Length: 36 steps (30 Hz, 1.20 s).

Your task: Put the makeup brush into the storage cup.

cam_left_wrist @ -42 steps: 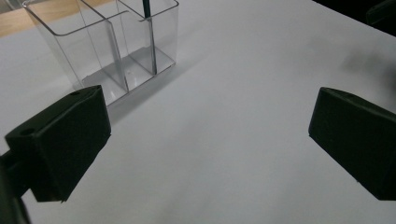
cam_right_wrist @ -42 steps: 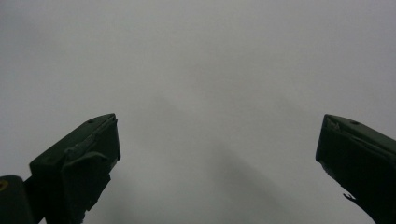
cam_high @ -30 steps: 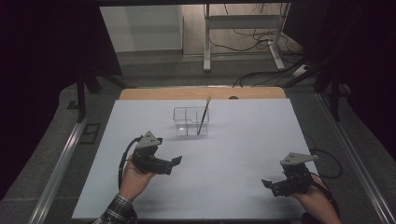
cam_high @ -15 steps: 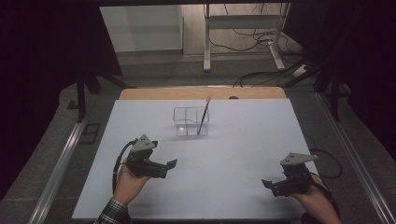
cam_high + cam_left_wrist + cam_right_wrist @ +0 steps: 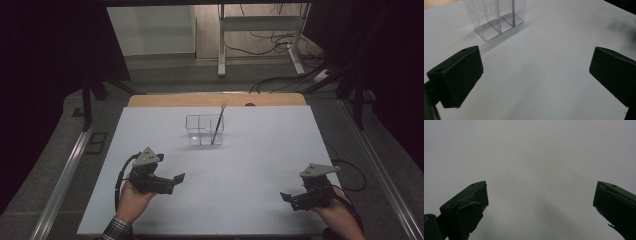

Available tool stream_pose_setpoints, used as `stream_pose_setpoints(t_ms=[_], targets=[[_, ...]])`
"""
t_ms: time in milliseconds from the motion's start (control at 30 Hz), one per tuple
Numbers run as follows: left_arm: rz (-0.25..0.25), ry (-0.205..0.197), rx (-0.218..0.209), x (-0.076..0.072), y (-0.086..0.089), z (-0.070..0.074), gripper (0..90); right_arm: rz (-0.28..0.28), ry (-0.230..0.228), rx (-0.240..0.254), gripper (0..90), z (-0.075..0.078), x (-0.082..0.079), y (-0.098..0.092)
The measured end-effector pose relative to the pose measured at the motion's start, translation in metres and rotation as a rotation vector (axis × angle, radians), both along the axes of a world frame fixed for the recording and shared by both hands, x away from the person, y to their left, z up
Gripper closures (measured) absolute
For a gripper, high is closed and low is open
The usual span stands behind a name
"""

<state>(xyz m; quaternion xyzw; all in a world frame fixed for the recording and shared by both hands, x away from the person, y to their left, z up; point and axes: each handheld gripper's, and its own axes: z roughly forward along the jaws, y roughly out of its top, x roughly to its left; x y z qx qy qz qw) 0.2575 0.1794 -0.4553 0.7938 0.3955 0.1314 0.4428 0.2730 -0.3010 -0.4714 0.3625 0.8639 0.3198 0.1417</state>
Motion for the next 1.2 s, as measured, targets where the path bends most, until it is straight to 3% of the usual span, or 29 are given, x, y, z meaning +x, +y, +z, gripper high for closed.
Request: stream_pose_setpoints(t_ms=[333,767,1000,1200], targets=[[0.014,0.004,0.004,-0.006,0.007,-0.001,0.0,-0.002,-0.002,0.0,0.0,0.0,0.0,0.0],[0.027,-0.01,0.065,-0.016,0.011,-0.001,0.0,-0.004,-0.001,-0.001,0.0,0.0,0.0,0.0],[0.036,0.001,0.069,-0.019,0.017,-0.003,0.0,-0.005,-0.001,0.0,0.0,0.0,0.0,0.0],[0.044,0.014,0.107,-0.023,0.021,-0.007,0.0,-0.008,-0.002,0.01,0.0,0.001,0.0,-0.001]])
